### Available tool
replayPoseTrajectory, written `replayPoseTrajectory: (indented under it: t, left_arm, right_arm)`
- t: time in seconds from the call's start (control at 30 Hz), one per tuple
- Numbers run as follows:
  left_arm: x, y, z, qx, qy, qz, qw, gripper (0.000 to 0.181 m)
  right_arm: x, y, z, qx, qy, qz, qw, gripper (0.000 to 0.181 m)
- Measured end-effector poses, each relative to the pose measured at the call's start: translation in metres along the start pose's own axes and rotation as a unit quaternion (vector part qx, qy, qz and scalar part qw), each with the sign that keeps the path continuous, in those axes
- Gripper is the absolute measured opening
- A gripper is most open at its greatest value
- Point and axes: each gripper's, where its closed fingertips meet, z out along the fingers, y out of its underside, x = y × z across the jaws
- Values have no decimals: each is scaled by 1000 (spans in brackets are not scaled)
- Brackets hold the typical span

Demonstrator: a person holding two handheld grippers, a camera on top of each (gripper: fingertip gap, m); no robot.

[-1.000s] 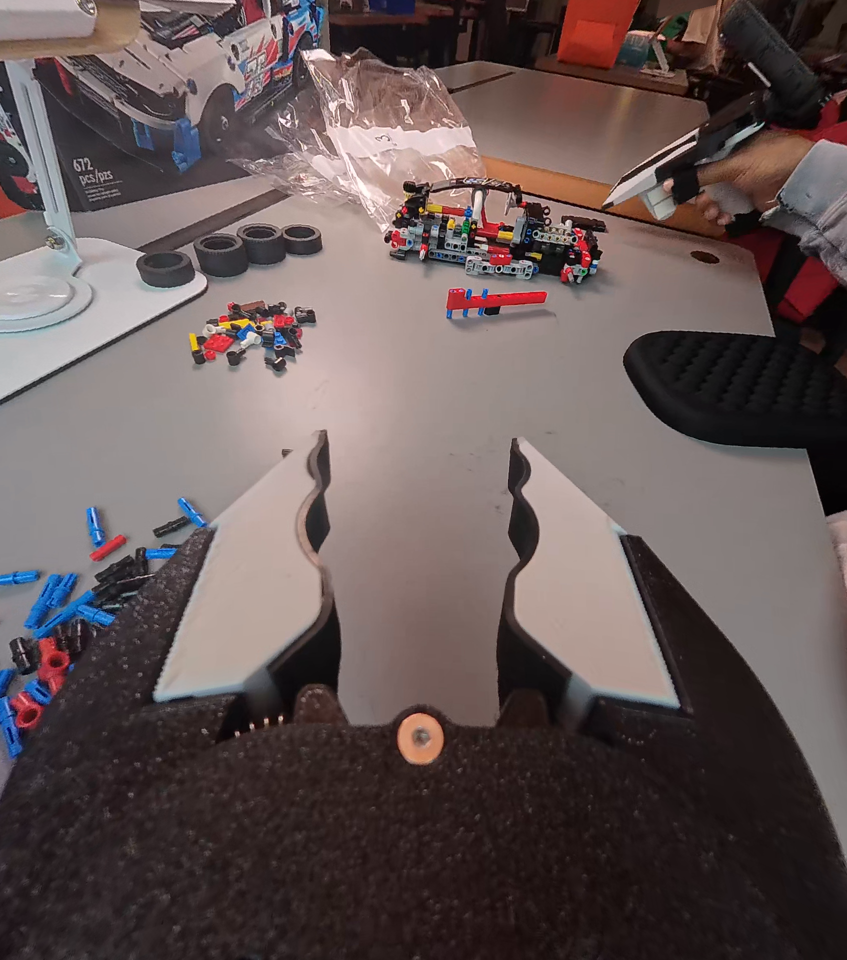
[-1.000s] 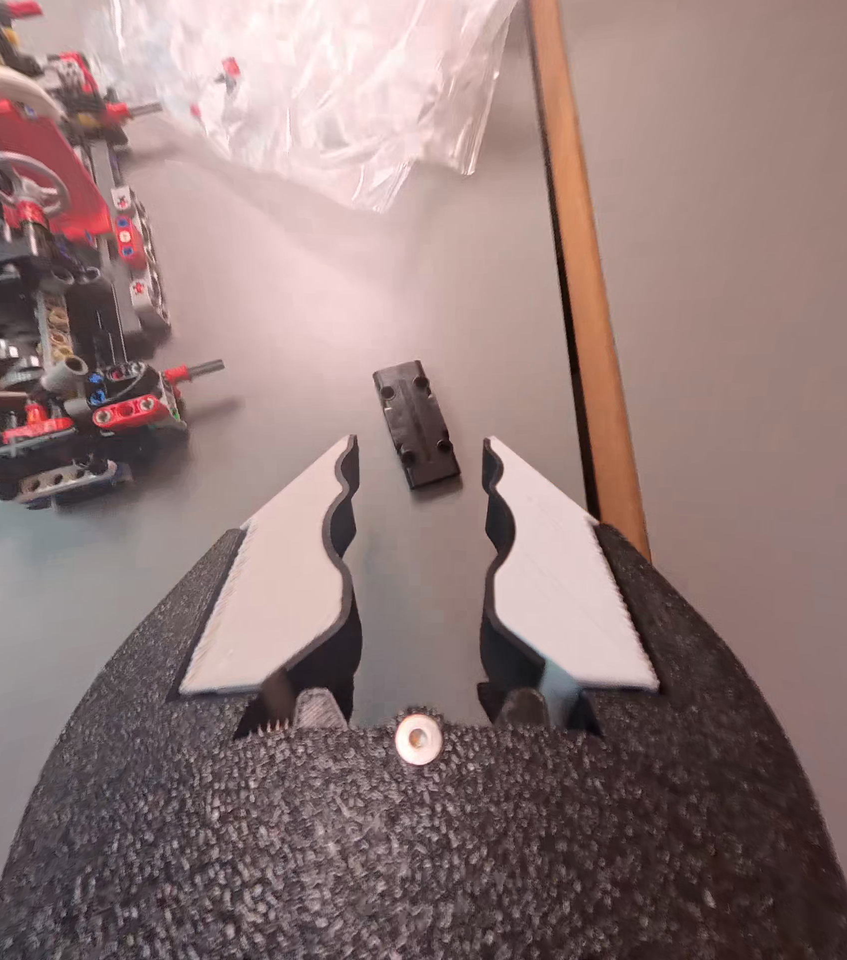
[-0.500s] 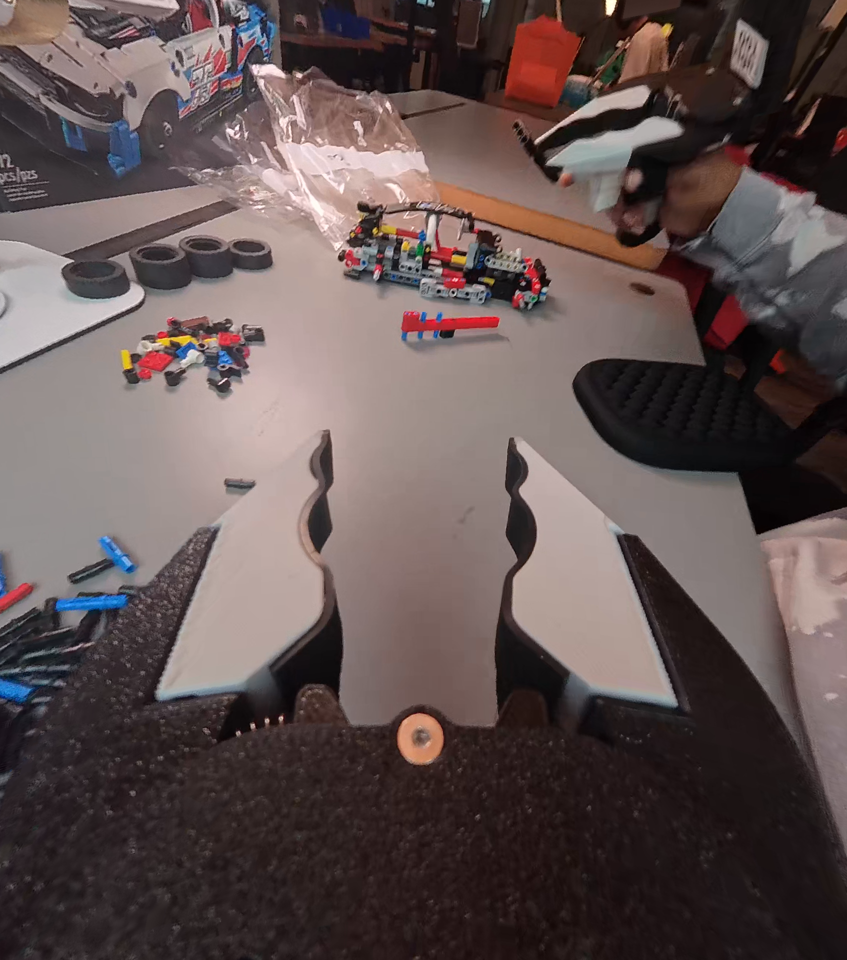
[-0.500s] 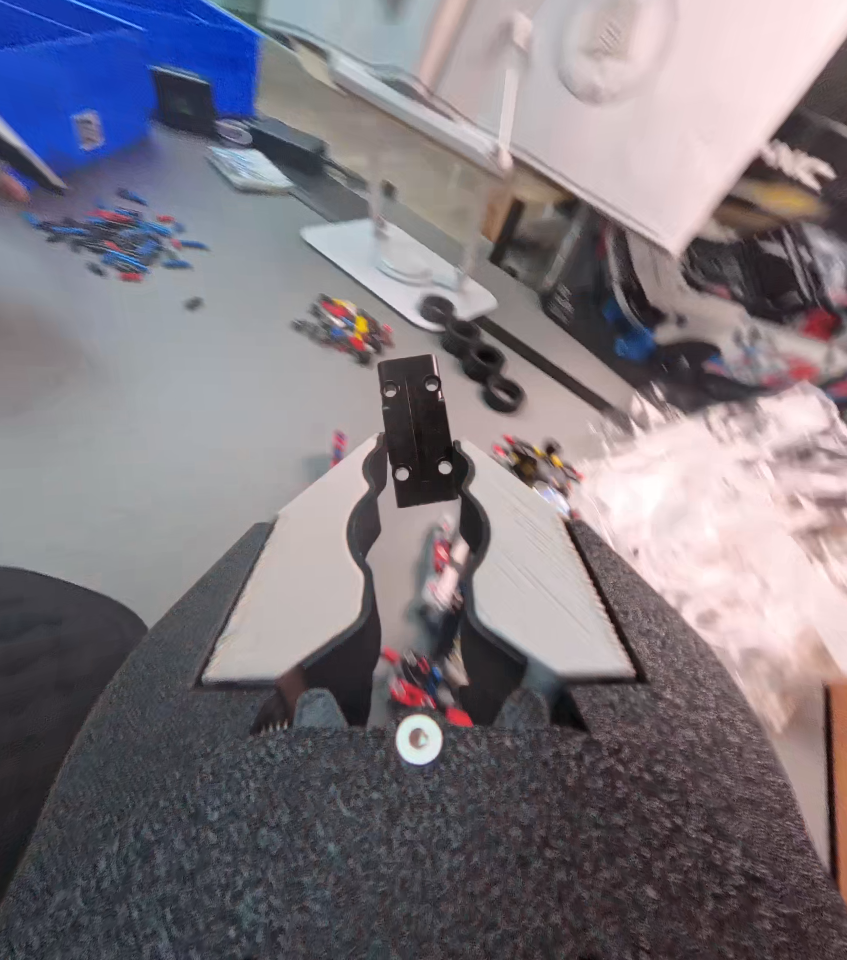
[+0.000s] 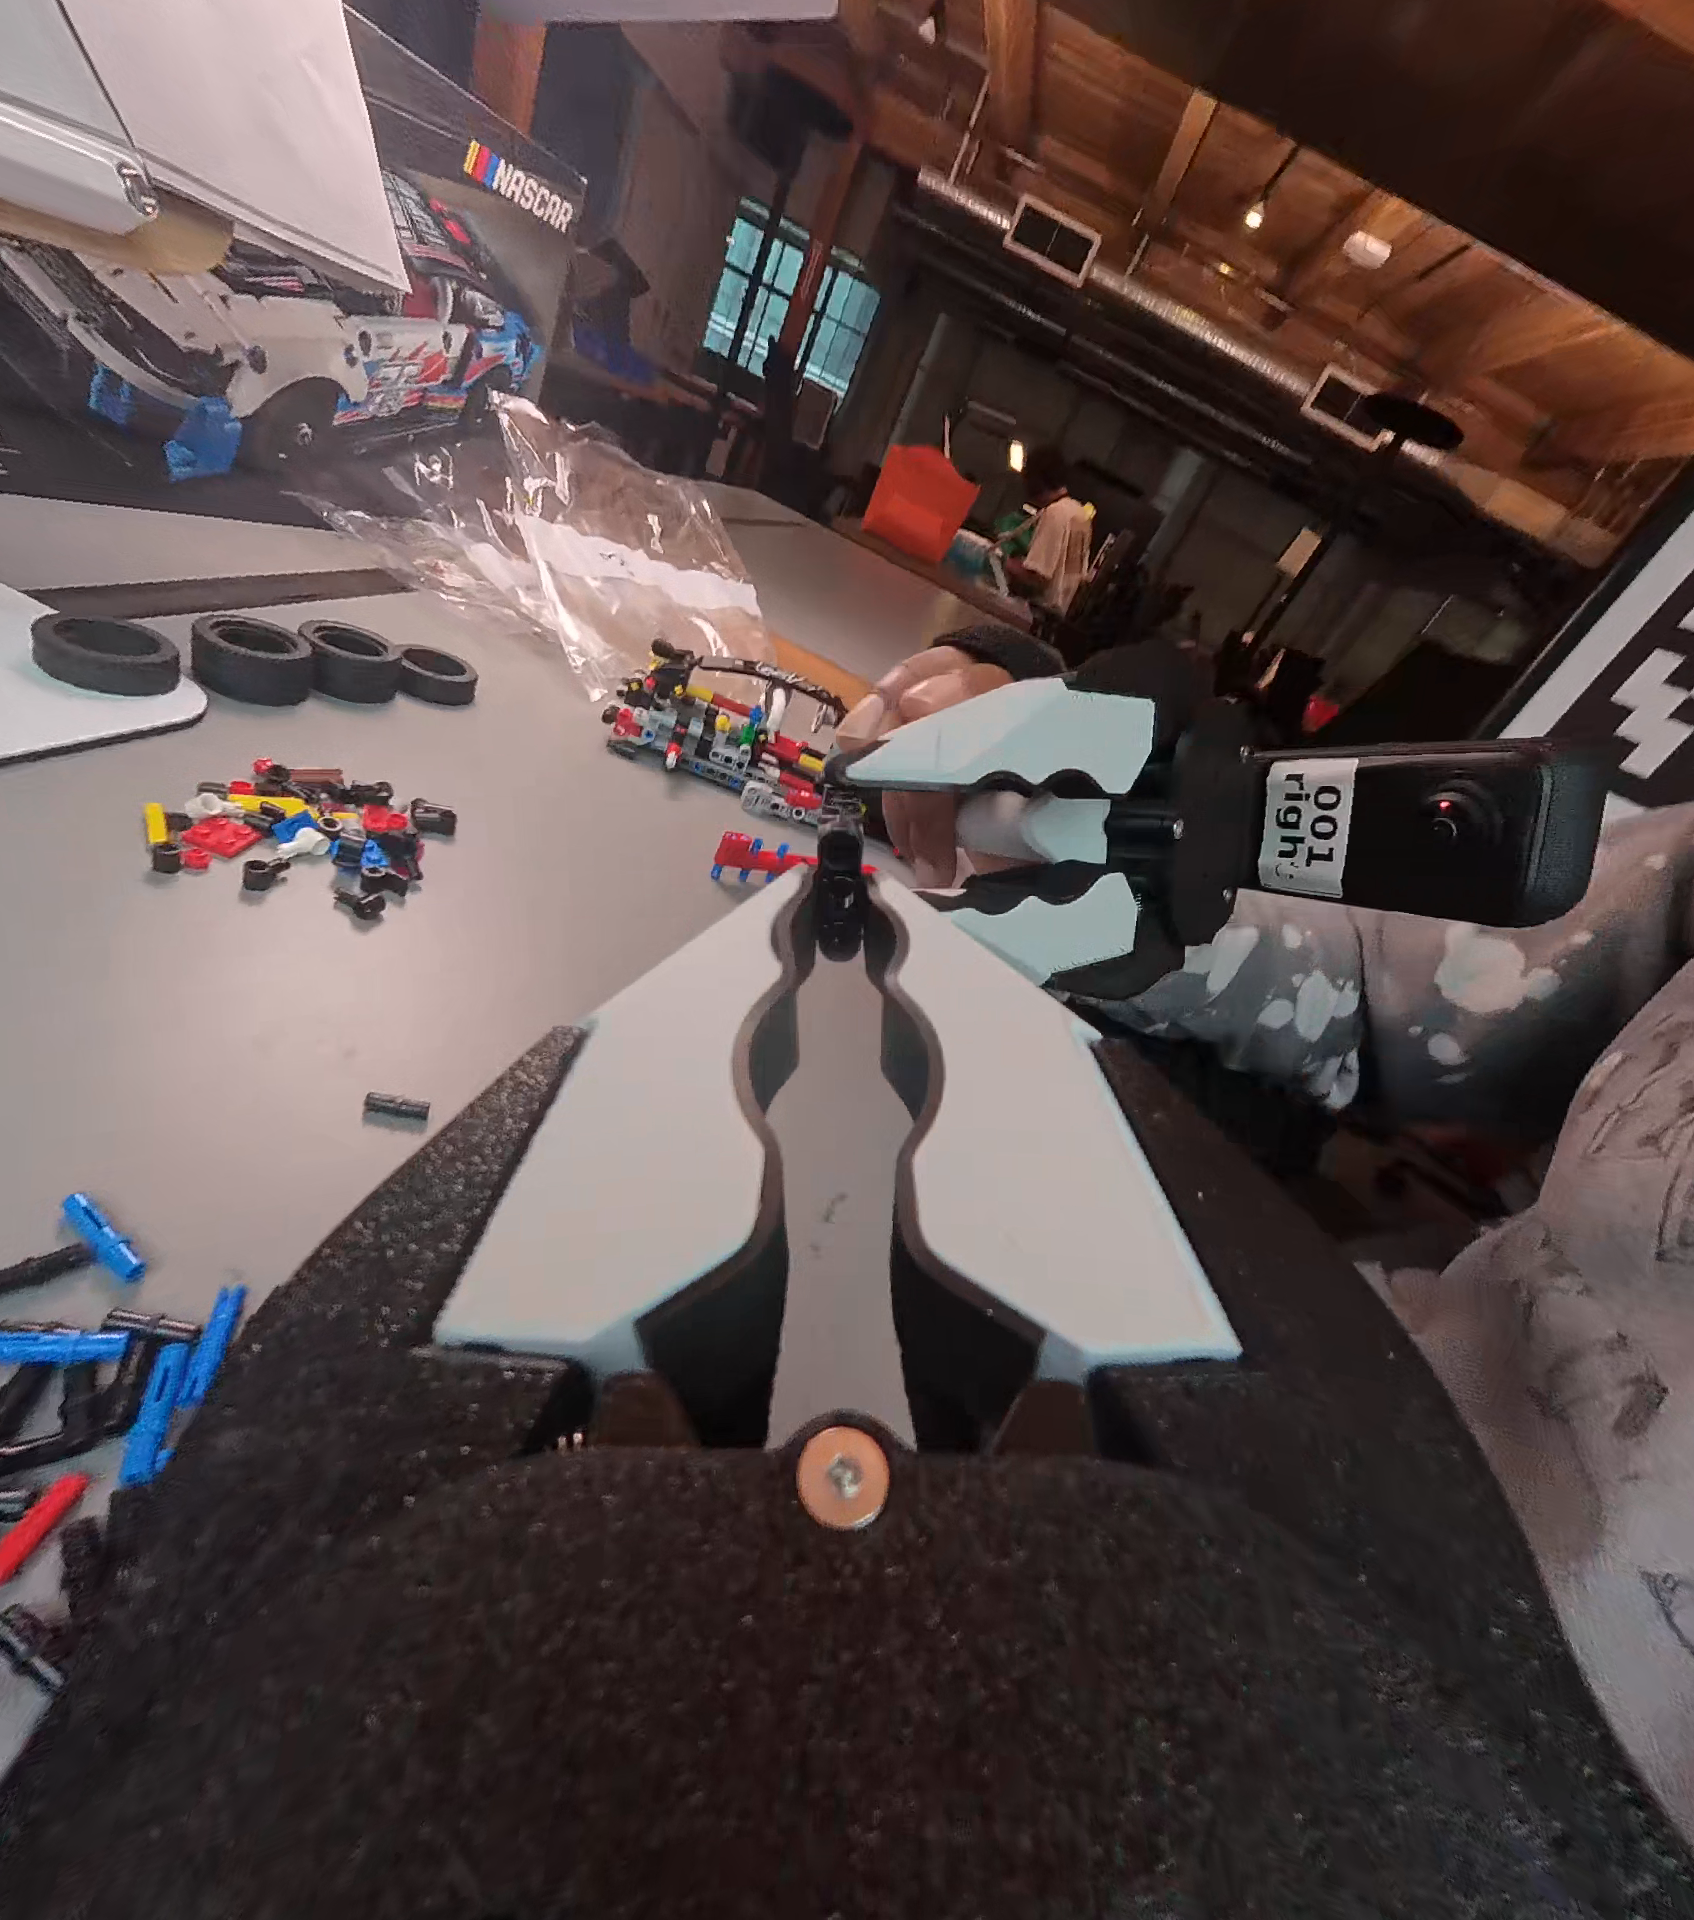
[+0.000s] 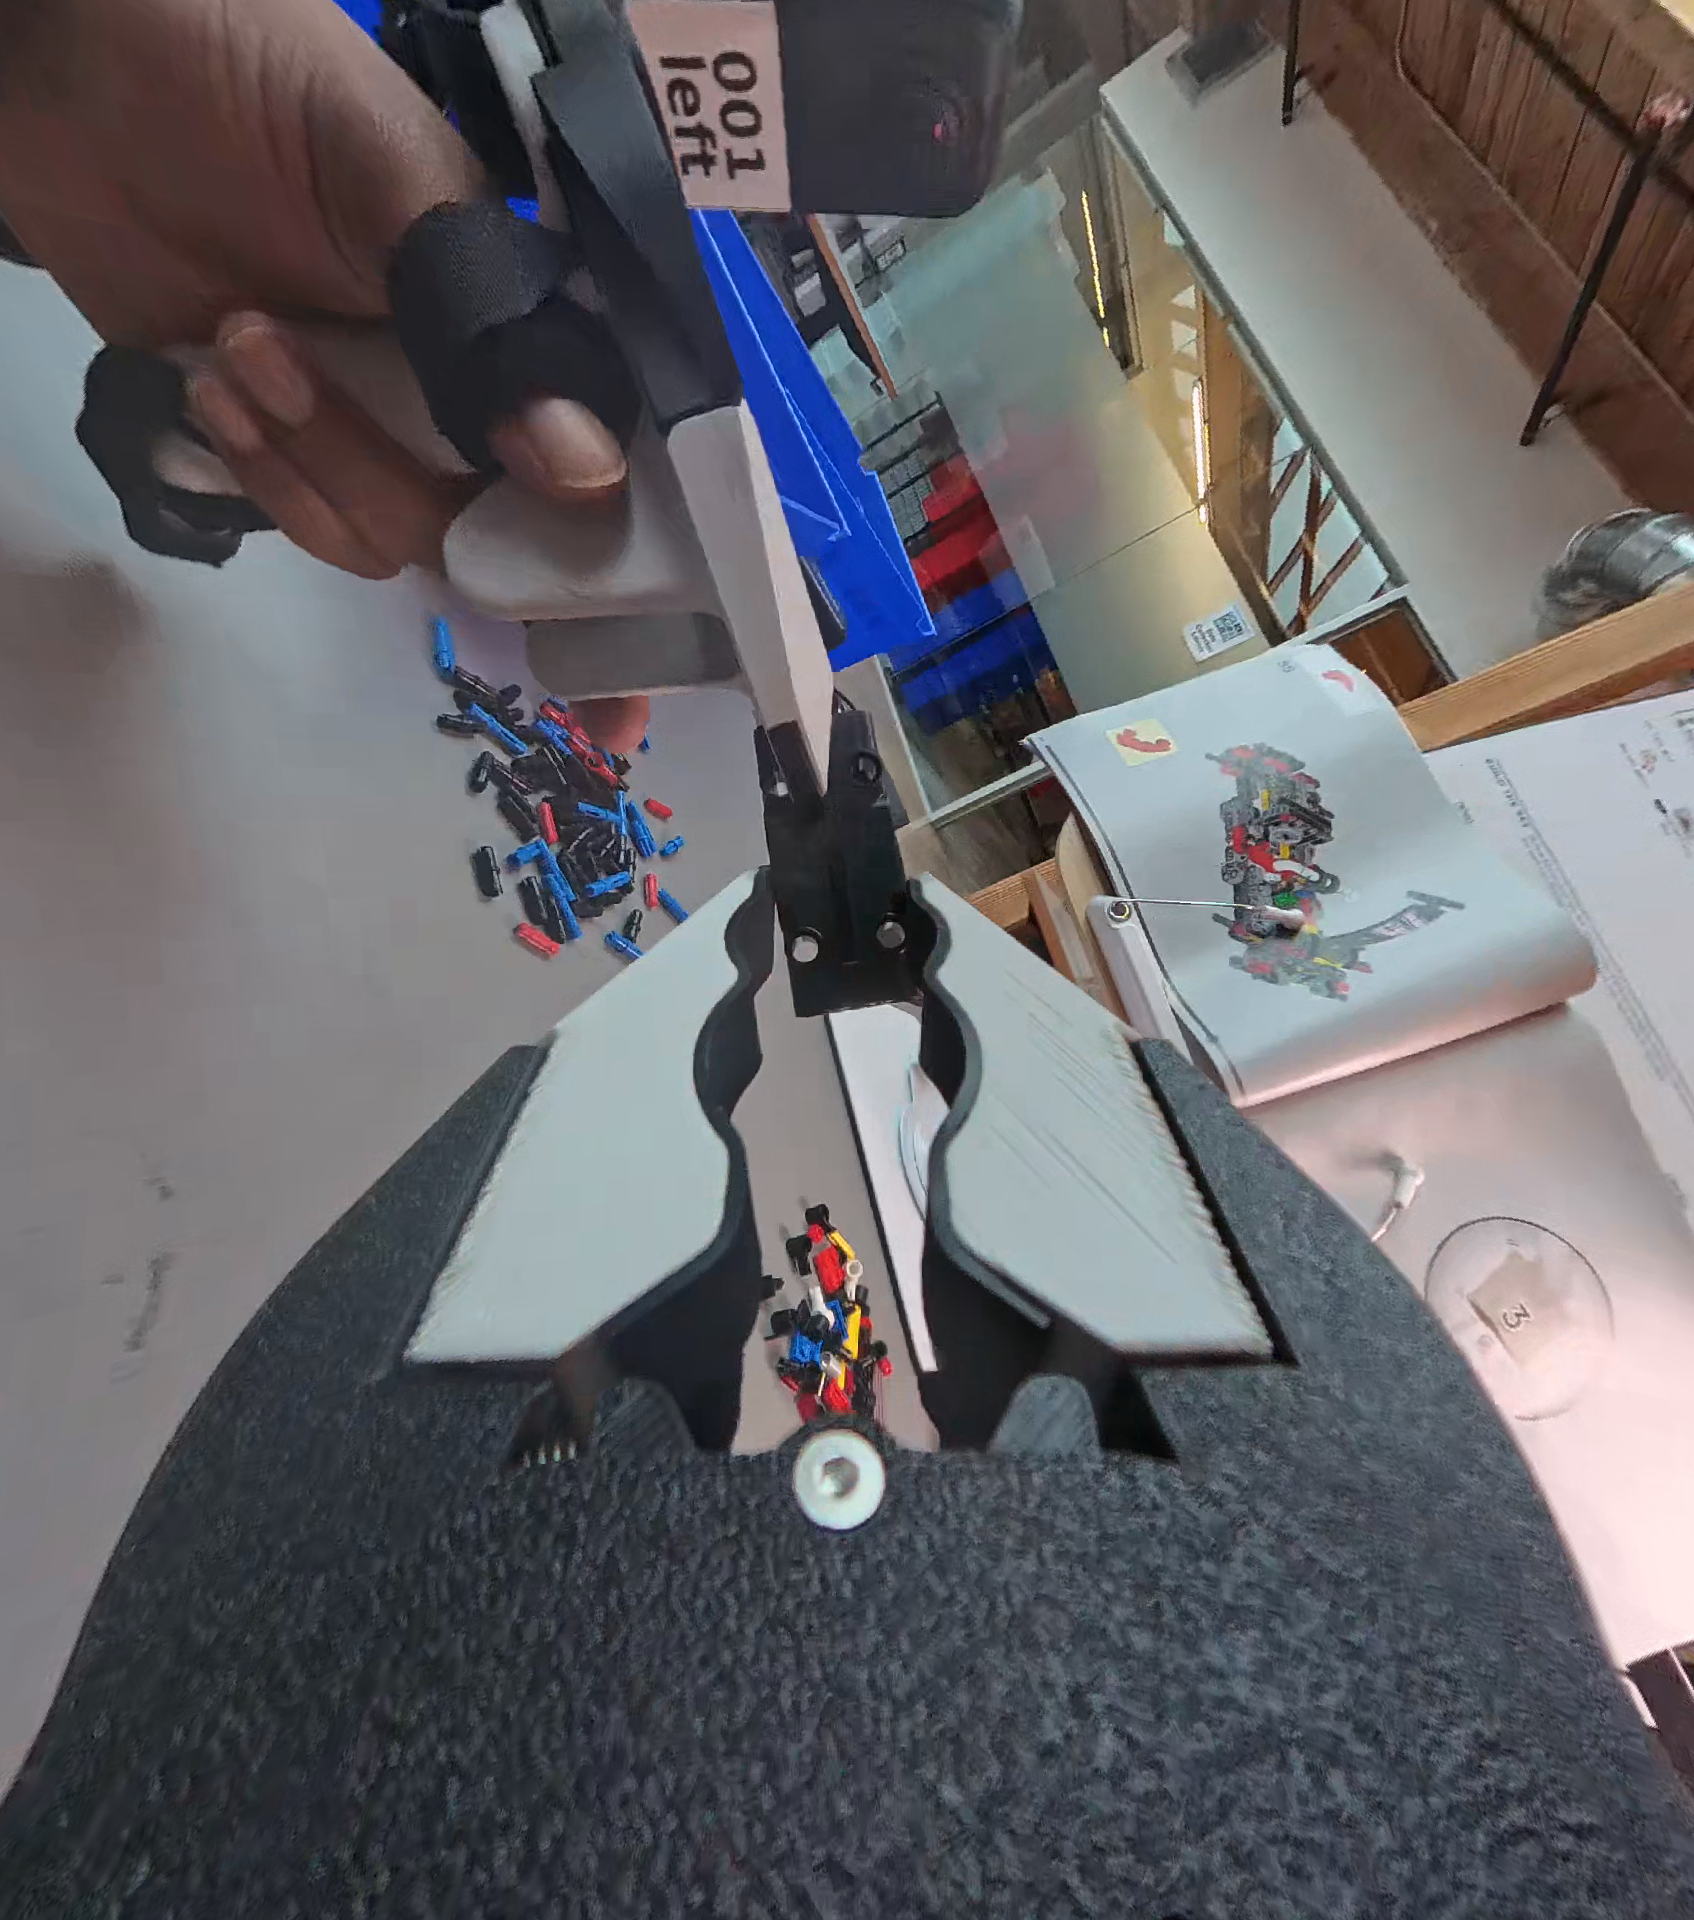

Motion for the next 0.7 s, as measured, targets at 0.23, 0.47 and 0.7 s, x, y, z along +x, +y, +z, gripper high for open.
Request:
replayPoseTrajectory:
  t: [0.23, 0.47, 0.7]
  left_arm:
    - [-28, -34, -39, -75, -238, 353, 902, 6]
    - [-115, -72, -205, -145, -548, 235, 790, 7]
    - [-148, -31, -261, -178, -586, 65, 788, 6]
  right_arm:
    - [28, 40, -16, -33, 23, 119, 992, 40]
    - [39, 170, -73, -254, -65, 392, 882, 34]
    - [-14, 209, -139, -403, -184, 406, 799, 36]
